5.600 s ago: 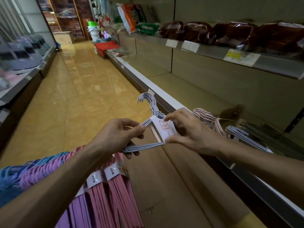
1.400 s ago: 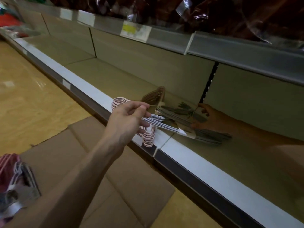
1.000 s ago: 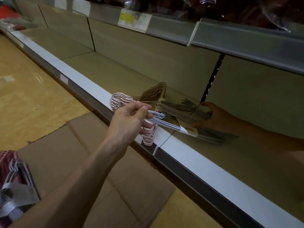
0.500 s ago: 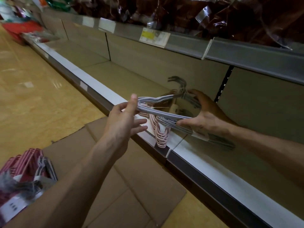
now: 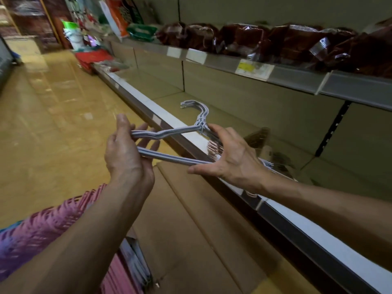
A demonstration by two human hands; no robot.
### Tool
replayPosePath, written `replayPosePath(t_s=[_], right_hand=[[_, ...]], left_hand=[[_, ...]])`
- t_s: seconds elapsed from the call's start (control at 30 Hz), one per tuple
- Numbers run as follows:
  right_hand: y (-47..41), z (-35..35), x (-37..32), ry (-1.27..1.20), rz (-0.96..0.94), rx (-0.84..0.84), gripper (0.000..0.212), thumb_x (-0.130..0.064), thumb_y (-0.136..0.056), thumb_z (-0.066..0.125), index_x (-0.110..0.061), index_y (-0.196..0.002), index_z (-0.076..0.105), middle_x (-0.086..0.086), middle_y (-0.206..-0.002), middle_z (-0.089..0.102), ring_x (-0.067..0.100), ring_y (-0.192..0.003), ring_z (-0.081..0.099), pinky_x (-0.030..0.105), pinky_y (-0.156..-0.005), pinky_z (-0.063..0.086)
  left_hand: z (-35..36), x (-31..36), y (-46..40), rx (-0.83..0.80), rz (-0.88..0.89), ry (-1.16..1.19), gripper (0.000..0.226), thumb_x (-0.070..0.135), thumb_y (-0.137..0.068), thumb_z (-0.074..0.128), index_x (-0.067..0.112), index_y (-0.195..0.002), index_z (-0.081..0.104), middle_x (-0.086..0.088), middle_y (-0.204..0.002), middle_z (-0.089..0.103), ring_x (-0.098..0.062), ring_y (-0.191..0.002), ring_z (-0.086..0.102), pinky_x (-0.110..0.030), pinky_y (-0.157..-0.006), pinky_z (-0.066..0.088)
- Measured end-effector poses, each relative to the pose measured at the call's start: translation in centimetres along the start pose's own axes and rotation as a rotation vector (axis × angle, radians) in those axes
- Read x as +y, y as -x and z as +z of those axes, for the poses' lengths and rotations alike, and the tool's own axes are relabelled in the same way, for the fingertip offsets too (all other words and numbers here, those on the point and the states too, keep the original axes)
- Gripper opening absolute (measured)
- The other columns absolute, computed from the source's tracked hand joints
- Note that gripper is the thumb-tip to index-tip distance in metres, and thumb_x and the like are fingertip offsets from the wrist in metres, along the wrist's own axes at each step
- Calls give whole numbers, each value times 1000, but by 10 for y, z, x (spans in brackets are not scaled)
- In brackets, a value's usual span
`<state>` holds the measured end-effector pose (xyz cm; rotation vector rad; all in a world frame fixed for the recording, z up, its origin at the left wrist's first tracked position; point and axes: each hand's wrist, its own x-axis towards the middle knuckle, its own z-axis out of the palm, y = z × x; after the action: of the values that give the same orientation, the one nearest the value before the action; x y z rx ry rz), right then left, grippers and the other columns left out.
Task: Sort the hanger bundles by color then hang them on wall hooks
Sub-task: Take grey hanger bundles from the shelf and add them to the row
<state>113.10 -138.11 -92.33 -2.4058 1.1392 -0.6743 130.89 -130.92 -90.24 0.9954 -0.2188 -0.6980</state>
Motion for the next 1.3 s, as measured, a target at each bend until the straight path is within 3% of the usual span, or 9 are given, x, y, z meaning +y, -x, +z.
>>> replayPosePath(t_s=[0.1,0.23,0.3,0.4,0.53,0.63,0.93,1.13,1.3], right_hand=[[4,14,-24,-106,-34,-58,113,-70,-65,75,-29,-155,21,-4,-135,42,12,-123,42,36,-104,43],[7,34,-42,-400,-11,-108,96,-68,-65,77,-35,-146,38,-15,-133,48,2,-122,47,29,-102,45],[7,45,-46,-617,50,-100,75,-64,-71,75,-31,-135,53,-9,-119,61,7,-111,59,38,-90,58],[8,55,-54,-822,169,-117,54,-64,-78,68,-26,-117,66,4,-101,70,20,-93,69,48,-73,62],[11,62,-72,-1130,277,-314,47,-48,-94,55,-7,-114,67,11,-89,71,20,-61,62,34,-56,48],[12,65,-81,-1265,321,-452,57,-47,-97,52,5,-118,63,8,-77,61,17,-51,48,30,-52,44],[19,69,-77,-1635,193,-969,22,-24,-96,57,-7,-110,54,4,-83,54,13,-63,53,28,-62,46],[16,68,-68,-1671,172,-914,13,-20,-101,48,-9,-107,50,3,-83,51,12,-65,50,27,-64,44],[17,78,-51,-1664,241,-849,6,-10,-100,48,-10,-104,52,9,-92,50,18,-74,52,32,-73,45]], left_hand=[[-11,24,-5,78,26,135,34,46,-97,54,13,-89,55,-7,-97,72,-21,-86,76,-47,-89,57],[-33,52,-13,109,41,226,38,45,-97,55,10,-82,53,-12,-82,62,-29,-73,74,-49,-75,61],[-46,61,-15,113,27,208,41,48,-97,54,10,-82,54,-12,-81,60,-29,-71,70,-48,-71,62],[-64,73,-18,114,-12,198,45,53,-97,51,10,-83,54,-10,-77,58,-27,-68,67,-48,-69,61],[-84,81,-22,108,-38,197,50,57,-97,46,10,-85,55,-10,-74,58,-26,-56,67,-47,-66,61],[-94,87,-24,80,-52,204,53,60,-97,43,10,-85,55,-10,-74,58,-26,-49,68,-48,-66,61],[-105,100,-25,34,-111,167,59,61,-99,37,6,-96,59,-12,-89,67,-29,-62,74,-46,-63,62],[-109,98,-34,29,-69,-273,50,55,-101,39,11,-114,60,-7,-108,69,-32,-98,69,-46,-84,59],[-116,96,-39,5,38,-577,52,53,-101,42,16,-137,54,-2,-125,61,-25,-107,62,-39,-88,53]])
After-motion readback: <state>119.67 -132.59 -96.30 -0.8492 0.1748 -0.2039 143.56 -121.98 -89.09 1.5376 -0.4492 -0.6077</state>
